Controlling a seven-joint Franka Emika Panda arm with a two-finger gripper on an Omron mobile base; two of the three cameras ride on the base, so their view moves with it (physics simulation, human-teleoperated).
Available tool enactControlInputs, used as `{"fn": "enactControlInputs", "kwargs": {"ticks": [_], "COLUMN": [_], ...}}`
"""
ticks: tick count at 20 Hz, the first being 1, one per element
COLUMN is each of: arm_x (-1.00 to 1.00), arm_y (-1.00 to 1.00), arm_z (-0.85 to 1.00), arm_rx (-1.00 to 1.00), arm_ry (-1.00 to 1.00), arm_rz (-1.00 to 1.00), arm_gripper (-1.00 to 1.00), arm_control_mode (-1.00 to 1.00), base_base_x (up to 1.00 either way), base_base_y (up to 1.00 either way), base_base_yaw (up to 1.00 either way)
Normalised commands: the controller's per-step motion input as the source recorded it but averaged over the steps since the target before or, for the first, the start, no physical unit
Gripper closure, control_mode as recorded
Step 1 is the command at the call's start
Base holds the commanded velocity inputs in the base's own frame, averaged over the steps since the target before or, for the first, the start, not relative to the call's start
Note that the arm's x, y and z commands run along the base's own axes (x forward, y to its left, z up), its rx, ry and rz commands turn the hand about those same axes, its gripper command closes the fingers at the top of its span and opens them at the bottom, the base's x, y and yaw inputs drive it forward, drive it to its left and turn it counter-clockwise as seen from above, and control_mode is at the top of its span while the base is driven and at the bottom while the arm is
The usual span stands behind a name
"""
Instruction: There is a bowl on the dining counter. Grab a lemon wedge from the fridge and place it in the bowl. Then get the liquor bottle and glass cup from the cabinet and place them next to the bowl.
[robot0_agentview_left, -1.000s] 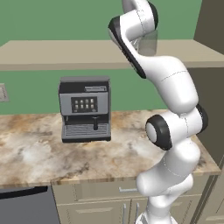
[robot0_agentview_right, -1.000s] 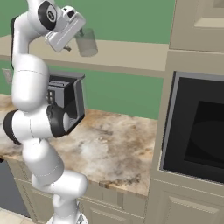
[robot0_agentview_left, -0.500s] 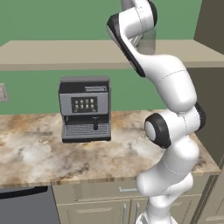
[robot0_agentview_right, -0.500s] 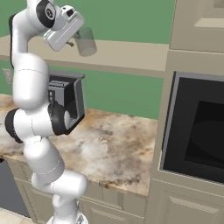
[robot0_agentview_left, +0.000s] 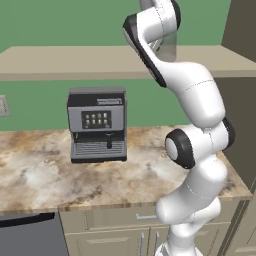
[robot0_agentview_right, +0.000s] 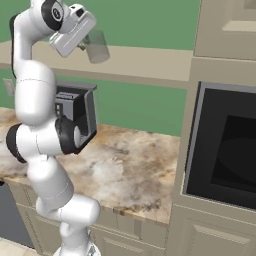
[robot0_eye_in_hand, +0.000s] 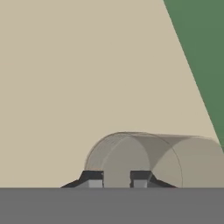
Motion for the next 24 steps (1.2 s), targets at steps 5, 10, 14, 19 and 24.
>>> {"fn": "enactControlInputs", "kwargs": {"ticks": [5,10,14,19,24], "arm_x": [-0.51,-0.86,-1.0,-1.0,-1.0], "arm_y": [0.02,0.08,0.08,0.07,0.02], "arm_z": [0.0,0.0,0.0,0.0,0.0], "arm_rx": [-0.02,-0.01,0.0,0.0,0.01], "arm_ry": [-0.22,-0.27,-0.27,-0.26,-0.23], "arm_rz": [0.0,0.0,0.0,0.0,-0.03], "arm_gripper": [1.0,1.0,1.0,1.0,1.0], "arm_control_mode": [-1.0,-1.0,-1.0,-1.0,-1.0], "base_base_x": [0.0,0.0,0.0,0.0,0.0], "base_base_y": [0.0,0.0,0.0,0.0,0.0], "base_base_yaw": [0.0,0.0,0.0,0.0,0.0]}}
